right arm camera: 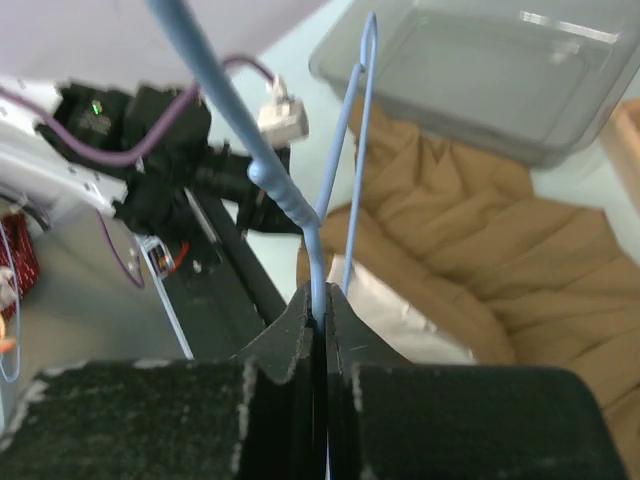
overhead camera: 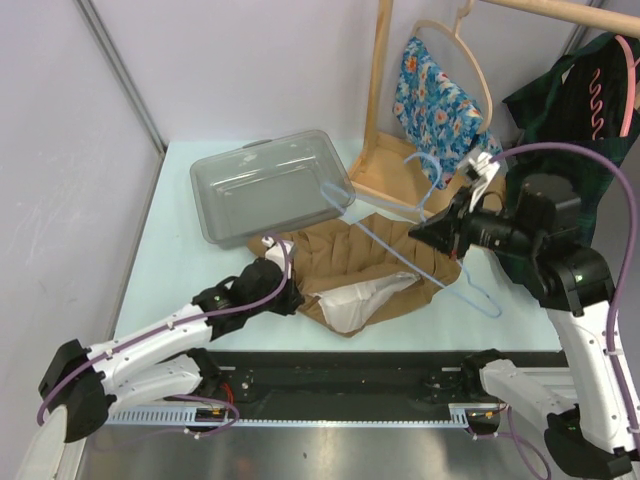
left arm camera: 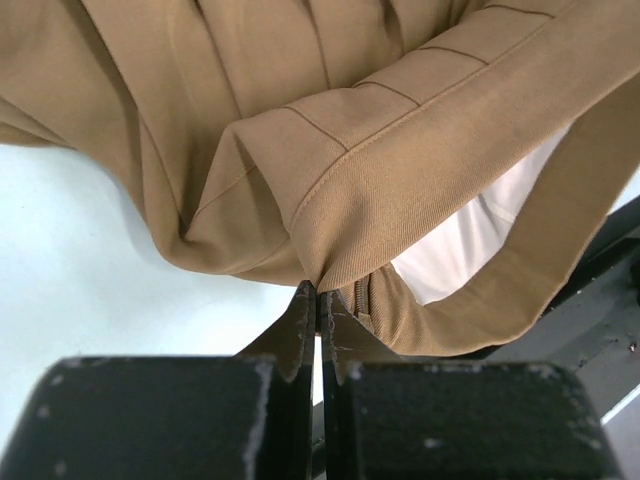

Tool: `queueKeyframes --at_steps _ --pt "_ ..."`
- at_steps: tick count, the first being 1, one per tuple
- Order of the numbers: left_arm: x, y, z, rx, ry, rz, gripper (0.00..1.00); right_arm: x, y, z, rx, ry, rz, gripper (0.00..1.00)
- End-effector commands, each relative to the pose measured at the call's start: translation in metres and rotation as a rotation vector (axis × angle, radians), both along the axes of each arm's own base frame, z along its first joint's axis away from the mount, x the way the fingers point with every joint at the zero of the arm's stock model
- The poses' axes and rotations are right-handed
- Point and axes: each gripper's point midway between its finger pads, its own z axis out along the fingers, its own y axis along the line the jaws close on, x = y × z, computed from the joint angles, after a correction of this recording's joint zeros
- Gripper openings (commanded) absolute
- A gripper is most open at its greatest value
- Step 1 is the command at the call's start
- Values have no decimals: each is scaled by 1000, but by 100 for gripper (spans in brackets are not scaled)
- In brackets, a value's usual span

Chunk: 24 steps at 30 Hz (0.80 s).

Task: Place the skirt on the hanger
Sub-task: Place skirt on hanger

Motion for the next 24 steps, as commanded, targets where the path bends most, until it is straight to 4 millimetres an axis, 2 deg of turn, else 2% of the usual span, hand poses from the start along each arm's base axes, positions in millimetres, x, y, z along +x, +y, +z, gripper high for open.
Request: queueKeyframes --at_steps 1,5,6,7,8,9,10,15,18,22,24 --pt "15 -2 15 -18 -18 47 0 -18 -4 -21 -90 -33 -9 0" --pt "29 -12 38 -24 -59 25 0 -20 -14 -46 -138 7 -74 0" --pt "33 -12 36 -6 -56 30 0 -16 -17 -49 -141 5 -101 0" --pt "39 -15 45 -11 -76 24 0 -17 -19 -49 -135 -5 -110 0" --pt "43 -15 46 -10 -78 24 0 -16 -19 -57 -132 24 -124 0" --pt "47 -17 42 6 -66 21 0 -13 -19 -56 -121 13 -139 0" --pt "53 -21 49 -1 -83 14 0 -15 -18 -58 -114 11 -130 0" --pt "68 -26 41 28 -69 12 0 -22 -12 -82 -114 78 -88 0" --pt "64 -24 27 50 -38 7 0 -30 -10 -85 -95 98 -67 0" --pt "43 -10 2 68 17 -4 0 -41 -10 -99 -98 156 -46 0" --pt "40 -8 5 54 -5 -8 1 -46 -12 -100 -88 156 -51 0"
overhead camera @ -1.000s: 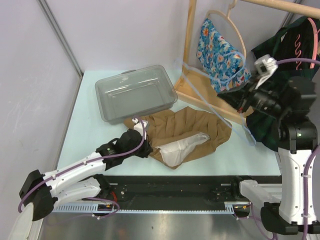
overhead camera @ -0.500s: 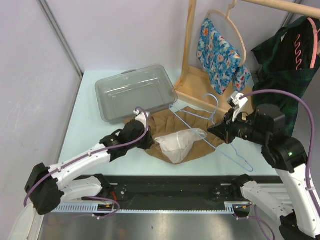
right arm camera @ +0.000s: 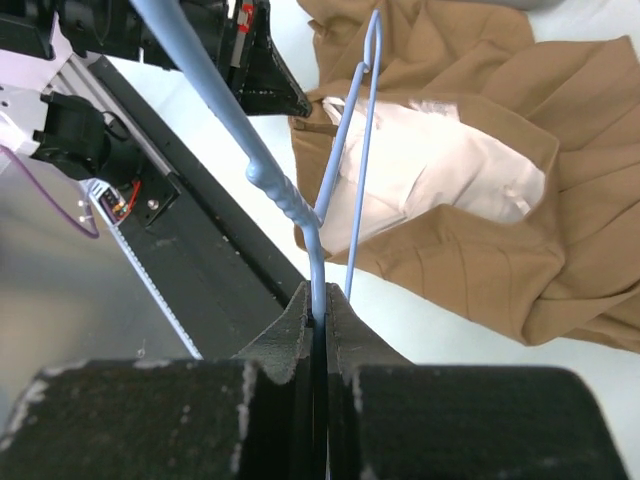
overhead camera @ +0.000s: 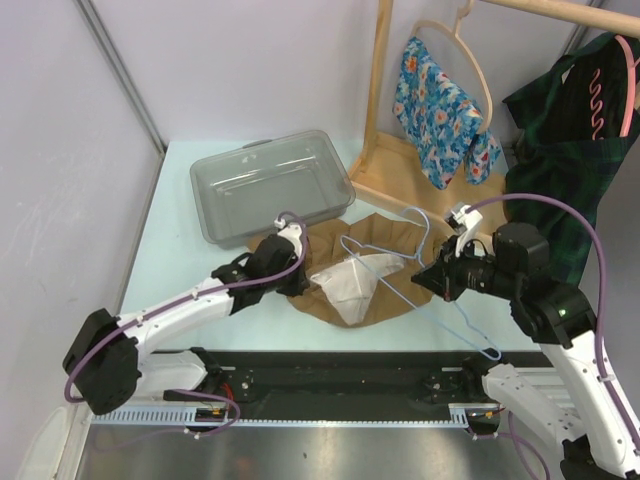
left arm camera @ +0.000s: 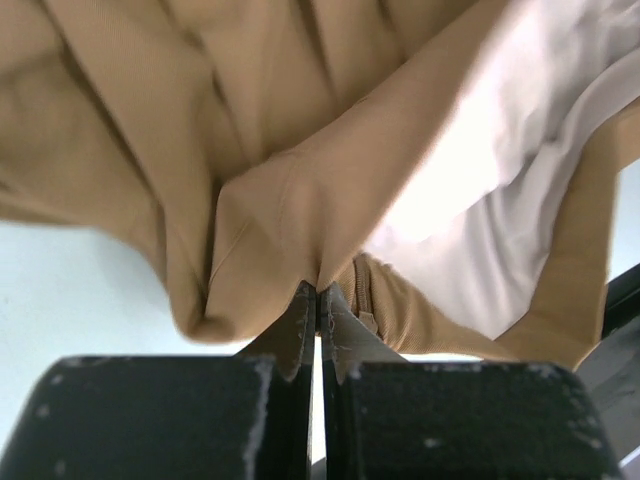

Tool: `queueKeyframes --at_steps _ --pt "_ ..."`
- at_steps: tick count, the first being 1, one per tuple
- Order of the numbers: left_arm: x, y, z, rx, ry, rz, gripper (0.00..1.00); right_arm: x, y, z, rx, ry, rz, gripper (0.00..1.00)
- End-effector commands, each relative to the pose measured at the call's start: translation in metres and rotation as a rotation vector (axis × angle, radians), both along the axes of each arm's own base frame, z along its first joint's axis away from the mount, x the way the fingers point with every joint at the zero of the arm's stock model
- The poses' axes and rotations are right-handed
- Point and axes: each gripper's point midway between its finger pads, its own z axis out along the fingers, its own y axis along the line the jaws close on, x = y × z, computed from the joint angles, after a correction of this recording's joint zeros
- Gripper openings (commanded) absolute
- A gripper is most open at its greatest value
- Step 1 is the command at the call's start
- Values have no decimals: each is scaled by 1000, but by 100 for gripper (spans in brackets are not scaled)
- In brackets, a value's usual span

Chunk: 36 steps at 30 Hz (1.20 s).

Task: Place the skirt on the hanger
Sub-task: Place skirt on hanger

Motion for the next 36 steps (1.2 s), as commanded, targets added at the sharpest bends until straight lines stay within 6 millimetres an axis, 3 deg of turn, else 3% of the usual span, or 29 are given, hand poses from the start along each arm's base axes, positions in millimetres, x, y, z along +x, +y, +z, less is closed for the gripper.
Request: queueKeyframes --at_steps 1,3,4,5,6,8,10,15,20,24,25,30,36 --pt "-6 7 6 -24 -39 -21 4 -15 2 5 55 2 18 0" --pt "-1 6 12 -16 -48 -22 11 -17 2 1 55 17 16 0" --pt "5 1 24 -27 -67 -23 20 -18 2 -4 52 33 17 0" --pt "8 0 24 -16 -66 -22 37 -17 1 -8 47 38 11 0" --pt "10 -1 27 -8 -69 -25 48 -17 1 -8 48 34 4 0" --pt "17 -3 45 -16 -102 -14 75 -14 -2 -11 42 38 -23 0" --pt "19 -2 65 -24 -129 -13 82 -10 -5 -10 39 26 -58 0" --pt "11 -8 129 -114 -216 -75 84 0 -15 -13 43 45 -171 0" --pt "-6 -47 143 -195 -180 -197 76 -4 -21 -22 35 56 -202 0" --pt "-16 -89 137 -194 -144 -273 69 -10 -23 -28 44 68 -209 0" --pt "-13 -95 124 -165 -114 -270 65 -11 -24 -26 53 61 -214 0" --pt "-1 -92 90 -51 -50 -184 55 -14 -27 -30 58 101 -245 0" --pt "-4 -82 42 41 30 -129 50 -16 -28 -32 66 125 -266 0"
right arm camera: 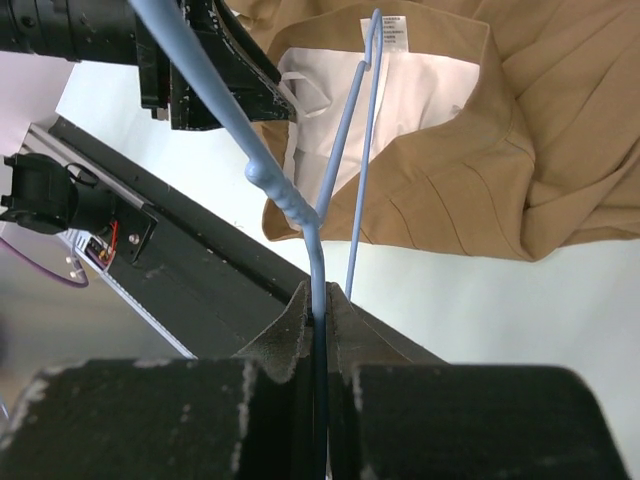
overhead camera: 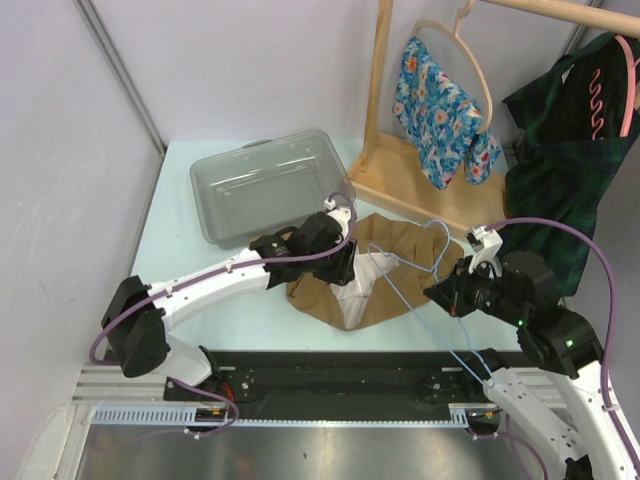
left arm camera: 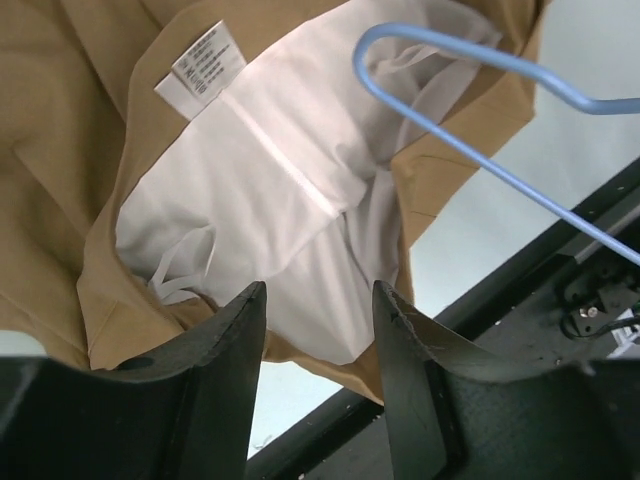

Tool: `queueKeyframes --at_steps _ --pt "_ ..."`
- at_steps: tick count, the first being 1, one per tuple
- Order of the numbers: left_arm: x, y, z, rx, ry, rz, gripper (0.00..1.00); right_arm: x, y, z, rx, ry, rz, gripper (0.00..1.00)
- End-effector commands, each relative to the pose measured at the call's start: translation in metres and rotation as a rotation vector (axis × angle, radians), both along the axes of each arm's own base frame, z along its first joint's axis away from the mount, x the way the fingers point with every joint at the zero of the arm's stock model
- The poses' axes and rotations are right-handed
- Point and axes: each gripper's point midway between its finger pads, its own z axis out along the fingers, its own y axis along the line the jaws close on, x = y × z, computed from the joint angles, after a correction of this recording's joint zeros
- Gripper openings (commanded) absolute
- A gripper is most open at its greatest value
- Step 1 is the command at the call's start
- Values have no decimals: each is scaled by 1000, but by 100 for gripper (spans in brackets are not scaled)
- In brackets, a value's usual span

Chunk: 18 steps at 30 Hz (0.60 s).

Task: Place the skirt on the hanger
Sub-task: Place skirt on hanger

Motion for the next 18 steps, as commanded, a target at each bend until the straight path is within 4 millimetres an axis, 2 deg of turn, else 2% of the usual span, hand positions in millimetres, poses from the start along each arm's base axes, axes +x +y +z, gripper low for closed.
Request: queueKeyframes --at_steps 1,3,4,5,7,11,14,18 --pt "6 6 -14 23 4 81 51 -2 -1 5 26 -1 -21 0" --pt "8 14 -29 59 -8 113 50 -4 0 4 28 4 -11 0" --pt "16 11 -25 21 -55 128 50 -5 1 4 30 4 -6 0" --pt "14 22 -40 47 -60 151 50 -5 1 4 28 6 -4 0" --pt "18 27 -42 43 -82 166 51 -7 2 4 32 9 8 0" --pt "9 43 -69 124 -38 173 50 -10 4 0 34 24 26 0" --pt "7 51 -71 123 -43 201 51 -10 3 0 37 19 17 0" --pt "7 52 -64 105 -44 222 53 -9 6 -3 30 39 28 0"
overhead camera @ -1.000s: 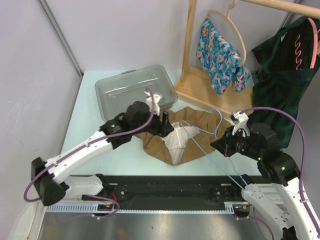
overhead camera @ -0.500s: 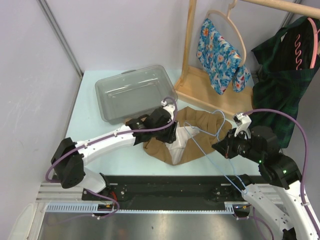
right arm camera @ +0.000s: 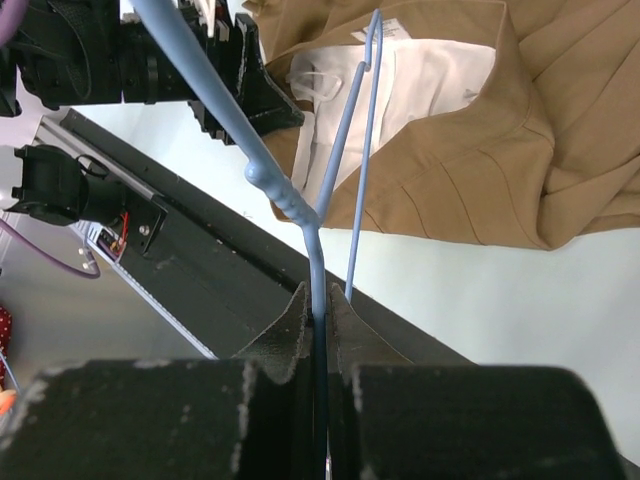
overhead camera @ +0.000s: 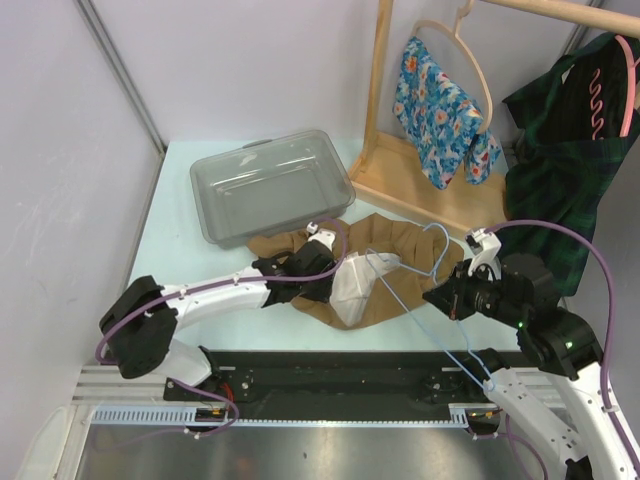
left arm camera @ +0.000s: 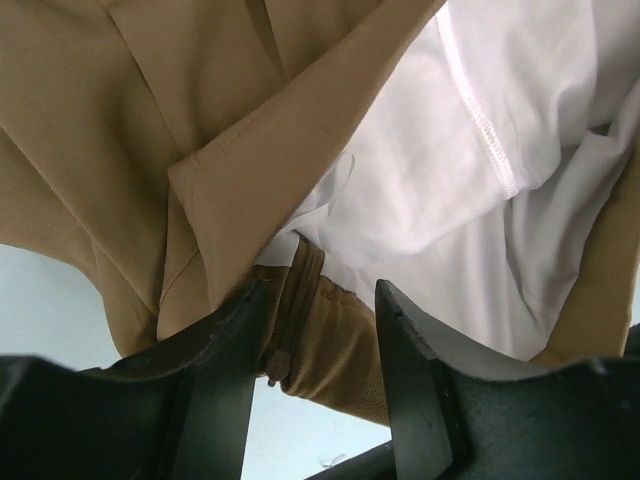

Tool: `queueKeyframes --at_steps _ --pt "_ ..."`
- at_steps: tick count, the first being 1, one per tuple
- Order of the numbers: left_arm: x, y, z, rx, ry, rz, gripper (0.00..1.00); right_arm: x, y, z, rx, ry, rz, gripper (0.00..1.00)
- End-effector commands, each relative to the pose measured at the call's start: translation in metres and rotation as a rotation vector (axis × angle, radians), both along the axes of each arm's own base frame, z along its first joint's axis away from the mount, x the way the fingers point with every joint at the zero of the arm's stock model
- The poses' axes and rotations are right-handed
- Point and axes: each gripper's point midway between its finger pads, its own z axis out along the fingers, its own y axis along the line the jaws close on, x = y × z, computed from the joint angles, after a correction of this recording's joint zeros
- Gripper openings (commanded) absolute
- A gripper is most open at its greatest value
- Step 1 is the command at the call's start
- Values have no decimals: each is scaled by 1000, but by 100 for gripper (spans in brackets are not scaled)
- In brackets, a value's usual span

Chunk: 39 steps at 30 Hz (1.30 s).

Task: Place the skirt on the hanger
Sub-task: Place skirt on hanger

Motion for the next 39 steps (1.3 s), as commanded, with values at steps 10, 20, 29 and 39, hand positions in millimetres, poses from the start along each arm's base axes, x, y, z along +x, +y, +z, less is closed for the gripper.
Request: queueKeyframes --at_steps 10,20,29,39 --pt "19 -33 39 -138 -56 11 53 3 6 -8 -44 23 15 0" --pt "29 -48 31 -71 -50 -16 48 10 10 -9 -120 17 13 0" --pt "35 -37 10 38 -40 30 42 16 14 -5 -137 -7 35 0" --pt "43 -42 -5 80 -67 14 34 19 18 -3 -139 -18 49 0"
